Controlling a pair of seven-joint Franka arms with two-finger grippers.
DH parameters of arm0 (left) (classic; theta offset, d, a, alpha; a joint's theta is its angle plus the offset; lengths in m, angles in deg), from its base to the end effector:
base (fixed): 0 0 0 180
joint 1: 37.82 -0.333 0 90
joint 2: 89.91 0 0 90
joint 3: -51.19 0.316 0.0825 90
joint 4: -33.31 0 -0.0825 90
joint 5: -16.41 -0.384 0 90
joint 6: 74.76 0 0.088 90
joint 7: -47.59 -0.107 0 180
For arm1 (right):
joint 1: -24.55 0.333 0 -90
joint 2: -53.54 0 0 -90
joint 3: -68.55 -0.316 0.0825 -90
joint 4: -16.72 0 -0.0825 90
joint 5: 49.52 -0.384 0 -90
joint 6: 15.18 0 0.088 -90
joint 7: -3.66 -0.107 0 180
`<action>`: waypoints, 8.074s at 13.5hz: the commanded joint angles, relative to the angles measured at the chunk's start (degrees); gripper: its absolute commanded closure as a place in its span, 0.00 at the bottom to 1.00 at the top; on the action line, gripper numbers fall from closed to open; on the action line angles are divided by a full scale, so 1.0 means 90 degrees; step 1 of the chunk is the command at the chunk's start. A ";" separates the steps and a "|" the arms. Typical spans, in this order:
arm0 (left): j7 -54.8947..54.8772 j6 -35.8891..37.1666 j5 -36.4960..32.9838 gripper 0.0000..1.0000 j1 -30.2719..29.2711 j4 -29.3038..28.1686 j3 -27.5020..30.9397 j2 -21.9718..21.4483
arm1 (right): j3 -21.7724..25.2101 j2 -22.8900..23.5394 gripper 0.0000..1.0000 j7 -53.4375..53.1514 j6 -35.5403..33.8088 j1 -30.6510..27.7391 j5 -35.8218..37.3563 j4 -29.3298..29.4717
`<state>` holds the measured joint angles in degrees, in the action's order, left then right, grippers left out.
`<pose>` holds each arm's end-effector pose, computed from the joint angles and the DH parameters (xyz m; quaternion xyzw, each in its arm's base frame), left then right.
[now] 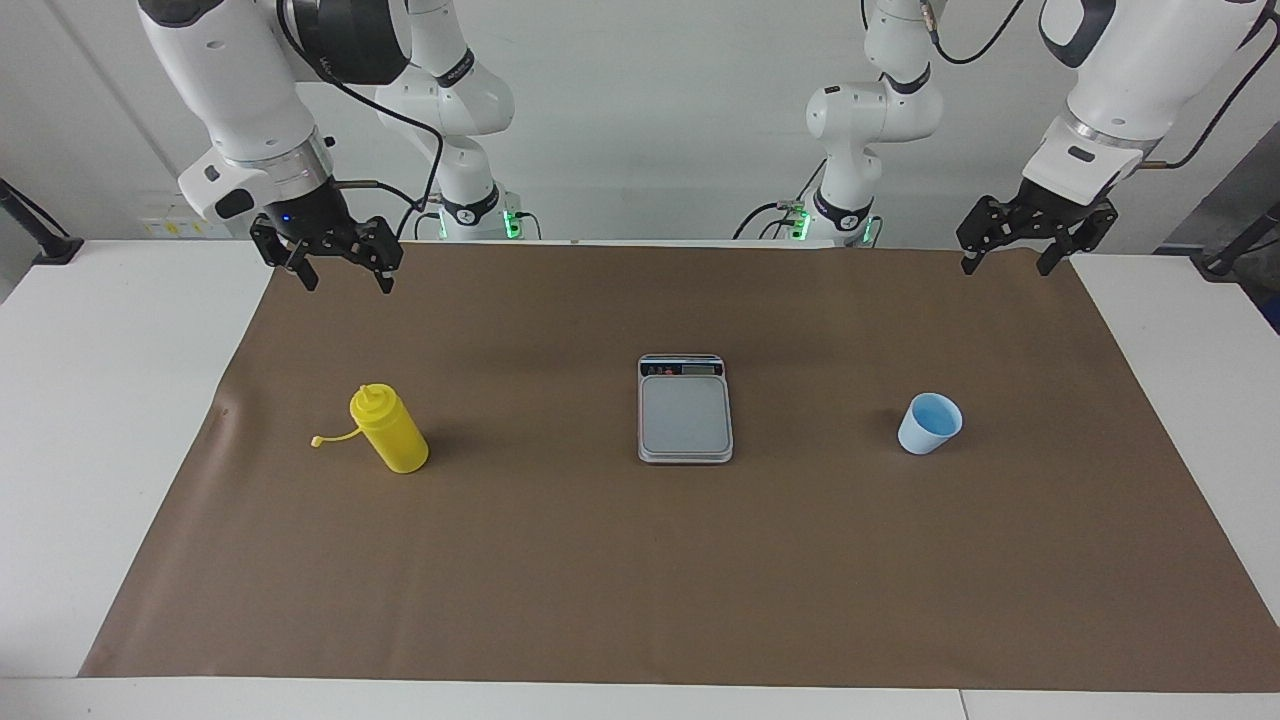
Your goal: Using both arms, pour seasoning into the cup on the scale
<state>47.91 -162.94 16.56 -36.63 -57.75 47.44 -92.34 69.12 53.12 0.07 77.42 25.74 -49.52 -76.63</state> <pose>0.5360 -0.0474 0.6361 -0.9992 0.0403 0.0040 0.0003 0.5552 0.0060 0.6049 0.9997 -0.0259 -0.0029 0.0001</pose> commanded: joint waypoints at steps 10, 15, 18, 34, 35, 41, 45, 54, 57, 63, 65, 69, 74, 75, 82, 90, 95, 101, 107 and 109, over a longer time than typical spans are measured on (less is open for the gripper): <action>-0.0027 -0.0045 0.0091 0.00 0.0015 -0.0214 0.0035 -0.0189 | 0.0025 -0.0091 0.00 0.0145 0.0112 -0.0015 -0.0010 -0.0146; -0.0027 -0.0513 0.0150 0.00 -0.0063 -0.0565 0.0074 -0.0209 | 0.0025 -0.0091 0.00 0.0125 0.0112 -0.0025 -0.0010 -0.0146; -0.0027 -0.1019 0.0218 0.00 -0.0404 -0.0751 0.0075 0.0103 | 0.0025 -0.0091 0.00 0.0096 0.0112 -0.0035 -0.0010 -0.0146; 0.0139 -0.4654 0.0355 0.00 -0.0659 -0.2880 0.0075 0.1256 | 0.0025 -0.0091 0.00 0.0135 0.0033 -0.0064 -0.0010 -0.0136; 0.0159 -0.4674 0.0355 0.00 -0.0659 -0.2890 0.0075 0.1276 | 0.0035 -0.0091 0.00 0.0135 0.0033 -0.0064 -0.0010 -0.0136; 0.0598 -0.5202 0.0355 0.00 -0.0493 -0.3496 0.0075 0.1257 | 0.0025 -0.0091 0.00 0.0135 0.0033 -0.0064 -0.0010 -0.0136; 0.0667 -0.5211 0.0345 0.50 -0.0483 -0.3427 0.0075 0.1286 | 0.0035 -0.0091 0.00 0.0135 0.0033 -0.0064 -0.0010 -0.0136; 0.0413 -0.4404 0.0326 1.00 -0.0444 -0.2483 0.0075 0.1491 | 0.0035 -0.0091 0.00 0.0135 0.0033 -0.0064 -0.0010 -0.0136; 0.0491 -0.3534 0.0345 1.00 -0.0415 -0.1739 -0.0003 0.1462 | 0.0025 -0.0091 0.00 0.0135 0.0033 -0.0064 -0.0010 -0.0136; 0.2235 -0.2799 0.0540 1.00 0.0793 -0.0956 -0.0004 0.1462 | 0.0035 -0.0091 0.00 0.0135 0.0033 -0.0064 -0.0010 -0.0127; 0.2803 -0.2964 0.0540 1.00 0.1282 -0.0995 -0.0004 0.1472 | 0.0035 -0.0091 0.00 0.0135 0.0033 -0.0064 -0.0010 -0.0136; 0.3596 -0.3454 0.0540 1.00 0.2230 -0.1152 -0.0004 0.1442 | 0.0035 -0.0091 0.00 0.0135 0.0033 -0.0074 -0.0010 -0.0136; 0.4084 -0.4058 0.0531 1.00 0.2964 -0.1562 0.0006 0.1588 | 0.0035 -0.0091 0.00 0.0135 0.0033 -0.0064 -0.0010 -0.0127; 0.4104 -0.4156 0.0521 1.00 0.3071 -0.1620 0.0016 0.1676 | 0.0035 -0.0091 0.00 0.0135 0.0033 -0.0064 -0.0010 -0.0136; 0.4407 -0.4713 0.0404 1.00 0.3433 -0.1953 0.0026 0.1862 | 0.0025 -0.0091 0.00 0.0135 0.0033 -0.0064 -0.0010 -0.0136; 0.4466 -0.4821 0.0404 0.56 0.3433 -0.1962 0.0016 0.1950 | 0.0035 -0.0091 0.00 0.0135 0.0033 -0.0074 -0.0010 -0.0136; 0.4398 -0.4306 0.0249 0.00 0.3238 -0.1729 0.0094 0.1834 | 0.0025 -0.0091 0.00 0.0145 0.0033 -0.0064 -0.0010 -0.0136; 0.3395 -0.3337 0.0033 0.00 0.2048 -0.1474 0.0114 0.1286 | 0.0044 -0.0091 0.00 0.0126 -0.0025 -0.0366 -0.0010 -0.0127; 0.1804 -0.2879 0.0033 0.00 0.1100 -0.1484 0.0114 0.1179 | 0.0044 -0.0052 0.00 -0.2370 0.0043 -0.0523 -0.0467 -0.0136; 0.1216 -0.2625 0.0033 0.00 0.0817 -0.1474 0.0114 0.1052 | 0.0044 0.0036 0.00 -0.3123 0.0198 -0.0756 -0.0760 -0.0136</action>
<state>63.30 -189.21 17.64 -26.93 -70.47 49.03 -80.83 69.77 53.25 -22.29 77.50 21.31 -53.53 -76.96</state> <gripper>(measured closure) 0.000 0.000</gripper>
